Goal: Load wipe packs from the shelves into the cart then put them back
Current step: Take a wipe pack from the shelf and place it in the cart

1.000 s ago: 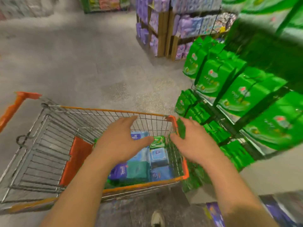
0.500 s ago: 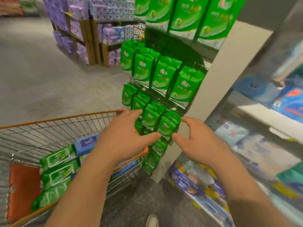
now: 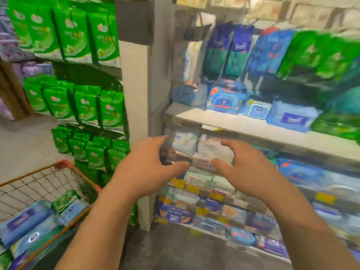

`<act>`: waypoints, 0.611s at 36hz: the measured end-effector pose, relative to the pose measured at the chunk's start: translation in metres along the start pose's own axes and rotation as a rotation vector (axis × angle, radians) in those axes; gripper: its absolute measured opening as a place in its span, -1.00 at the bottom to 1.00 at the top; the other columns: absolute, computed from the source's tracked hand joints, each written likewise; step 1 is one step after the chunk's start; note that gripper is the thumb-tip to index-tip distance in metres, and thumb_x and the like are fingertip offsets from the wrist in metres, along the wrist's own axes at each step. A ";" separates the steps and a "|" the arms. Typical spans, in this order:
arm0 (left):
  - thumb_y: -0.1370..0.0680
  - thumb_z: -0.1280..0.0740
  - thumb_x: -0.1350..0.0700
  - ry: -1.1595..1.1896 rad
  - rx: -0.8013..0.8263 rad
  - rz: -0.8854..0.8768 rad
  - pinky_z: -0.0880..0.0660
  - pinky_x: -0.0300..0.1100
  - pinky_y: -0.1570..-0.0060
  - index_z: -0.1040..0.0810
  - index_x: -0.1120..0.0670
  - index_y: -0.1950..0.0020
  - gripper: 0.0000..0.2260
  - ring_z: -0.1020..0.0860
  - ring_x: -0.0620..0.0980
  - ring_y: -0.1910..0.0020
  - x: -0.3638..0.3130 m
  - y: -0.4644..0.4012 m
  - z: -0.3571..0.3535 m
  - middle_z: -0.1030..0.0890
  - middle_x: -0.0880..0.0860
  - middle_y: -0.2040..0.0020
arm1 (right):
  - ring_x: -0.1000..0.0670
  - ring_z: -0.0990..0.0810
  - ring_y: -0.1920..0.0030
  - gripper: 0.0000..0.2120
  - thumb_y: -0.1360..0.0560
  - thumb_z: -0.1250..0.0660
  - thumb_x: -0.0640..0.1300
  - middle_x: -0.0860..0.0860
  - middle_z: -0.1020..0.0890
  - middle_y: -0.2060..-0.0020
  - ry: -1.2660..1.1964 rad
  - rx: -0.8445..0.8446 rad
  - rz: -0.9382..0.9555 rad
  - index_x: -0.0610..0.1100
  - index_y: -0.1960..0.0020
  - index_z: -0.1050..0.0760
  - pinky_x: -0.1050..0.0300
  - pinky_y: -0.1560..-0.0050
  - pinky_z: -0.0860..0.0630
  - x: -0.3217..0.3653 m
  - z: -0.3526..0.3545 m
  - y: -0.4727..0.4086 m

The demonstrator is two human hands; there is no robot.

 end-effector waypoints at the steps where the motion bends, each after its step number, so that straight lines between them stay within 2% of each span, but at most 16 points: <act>1: -0.43 -0.41 -0.34 -0.012 0.015 -0.016 -0.30 -0.21 -0.34 -0.27 -0.11 -0.59 -0.21 -0.33 -0.15 -0.47 -0.015 -0.004 -0.011 -0.35 -0.11 -0.54 | 0.00 -0.35 -0.49 -0.37 -0.57 -0.30 0.19 0.02 -0.38 -0.52 -0.001 -0.009 -0.026 -0.02 -0.56 -0.28 0.17 -0.41 -0.25 -0.018 0.008 0.007; 5: -0.38 -0.35 -0.45 -0.025 0.062 -0.056 -0.31 -0.12 -0.41 -0.26 -0.12 -0.60 -0.13 -0.34 -0.09 -0.50 -0.072 -0.015 -0.049 -0.32 -0.13 -0.57 | -0.01 -0.47 -0.38 -0.46 -0.54 -0.33 0.17 0.02 -0.50 -0.42 -0.045 -0.056 -0.095 0.05 -0.48 -0.38 0.12 -0.33 -0.36 -0.086 0.033 0.030; 7: -0.32 -0.31 -0.51 -0.030 0.070 -0.081 -0.32 -0.11 -0.42 -0.27 -0.14 -0.59 -0.09 -0.34 -0.11 -0.50 -0.102 -0.020 -0.070 -0.33 -0.14 -0.56 | 0.02 -0.47 -0.37 -0.44 -0.54 -0.31 0.20 0.09 -0.48 -0.42 -0.074 -0.052 -0.138 0.08 -0.49 -0.36 0.09 -0.35 -0.39 -0.123 0.042 0.041; 11: -0.41 -0.38 -0.41 -0.031 0.091 -0.131 -0.29 -0.11 -0.44 -0.26 -0.17 -0.59 -0.19 -0.31 -0.13 -0.51 -0.150 -0.026 -0.104 -0.30 -0.16 -0.57 | -0.03 -0.59 -0.24 -0.39 -0.55 -0.29 0.23 0.14 -0.42 -0.45 -0.136 -0.049 -0.226 0.07 -0.54 -0.28 0.10 -0.32 -0.46 -0.180 0.054 0.058; 17: -0.43 -0.38 -0.38 -0.024 0.115 -0.199 -0.31 -0.09 -0.45 -0.25 -0.20 -0.59 -0.22 -0.30 -0.14 -0.51 -0.207 -0.035 -0.142 -0.29 -0.18 -0.57 | 0.07 -0.43 -0.39 -0.40 -0.56 -0.29 0.22 0.14 -0.40 -0.48 -0.164 -0.107 -0.294 0.08 -0.55 -0.28 0.20 -0.38 -0.28 -0.248 0.075 0.072; 22: -0.44 -0.41 -0.34 -0.010 0.113 -0.275 -0.28 -0.26 -0.18 -0.33 -0.23 -0.53 -0.31 -0.36 -0.26 -0.34 -0.240 -0.049 -0.158 -0.39 -0.26 -0.43 | 0.11 -0.25 -0.51 -0.38 -0.59 -0.28 0.21 0.15 -0.31 -0.53 -0.184 -0.113 -0.340 0.08 -0.57 -0.22 0.21 -0.45 -0.18 -0.284 0.086 0.073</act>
Point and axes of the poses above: each hand's wrist, its own y-axis away from the middle knuckle, its own z-axis out of the back of the hand, x = y × z, the point moved 2 cm from there along -y, towards the middle knuckle
